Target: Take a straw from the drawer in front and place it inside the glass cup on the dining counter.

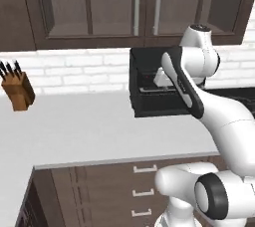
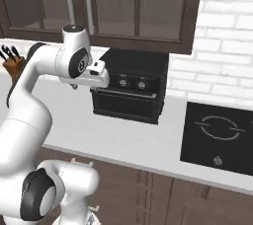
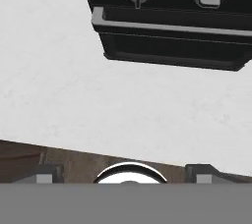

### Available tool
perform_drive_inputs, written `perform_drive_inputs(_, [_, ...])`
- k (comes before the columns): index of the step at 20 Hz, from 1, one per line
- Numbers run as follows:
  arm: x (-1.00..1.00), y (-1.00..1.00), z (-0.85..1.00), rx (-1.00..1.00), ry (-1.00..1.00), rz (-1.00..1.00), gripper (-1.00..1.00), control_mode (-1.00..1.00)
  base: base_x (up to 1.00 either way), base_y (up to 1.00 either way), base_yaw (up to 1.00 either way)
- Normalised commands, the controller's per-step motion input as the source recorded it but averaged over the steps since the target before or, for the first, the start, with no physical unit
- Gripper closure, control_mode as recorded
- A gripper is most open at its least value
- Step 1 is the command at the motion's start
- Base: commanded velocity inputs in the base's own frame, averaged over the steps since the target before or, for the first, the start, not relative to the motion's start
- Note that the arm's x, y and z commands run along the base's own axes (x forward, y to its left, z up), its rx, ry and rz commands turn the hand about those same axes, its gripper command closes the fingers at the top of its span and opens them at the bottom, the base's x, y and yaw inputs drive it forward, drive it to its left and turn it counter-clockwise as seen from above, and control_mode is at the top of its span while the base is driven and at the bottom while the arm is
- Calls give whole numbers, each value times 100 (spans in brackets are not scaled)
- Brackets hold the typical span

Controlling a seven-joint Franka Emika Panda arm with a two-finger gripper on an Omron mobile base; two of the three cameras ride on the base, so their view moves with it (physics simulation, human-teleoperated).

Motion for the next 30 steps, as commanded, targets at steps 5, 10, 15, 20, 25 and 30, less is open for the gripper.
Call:
perform_drive_inputs(5, [0, 0, 0, 0, 0, 0, -100, 100, -63, -74, 39])
perform_drive_inputs(10, [0, 0, 0, 0, 0, 0, -100, 100, -40, -69, 57])
perform_drive_inputs(15, [0, 0, 0, 0, 0, 0, -100, 100, -21, -66, 65])
perform_drive_inputs(20, [0, 0, 0, 0, 0, 0, -100, 100, -28, -62, 63])
perform_drive_inputs(25, [0, 0, 0, 0, 0, 0, -100, 100, -24, -66, 65])
perform_drive_inputs(30, [0, 0, 0, 0, 0, 0, -100, 100, -18, -64, 63])
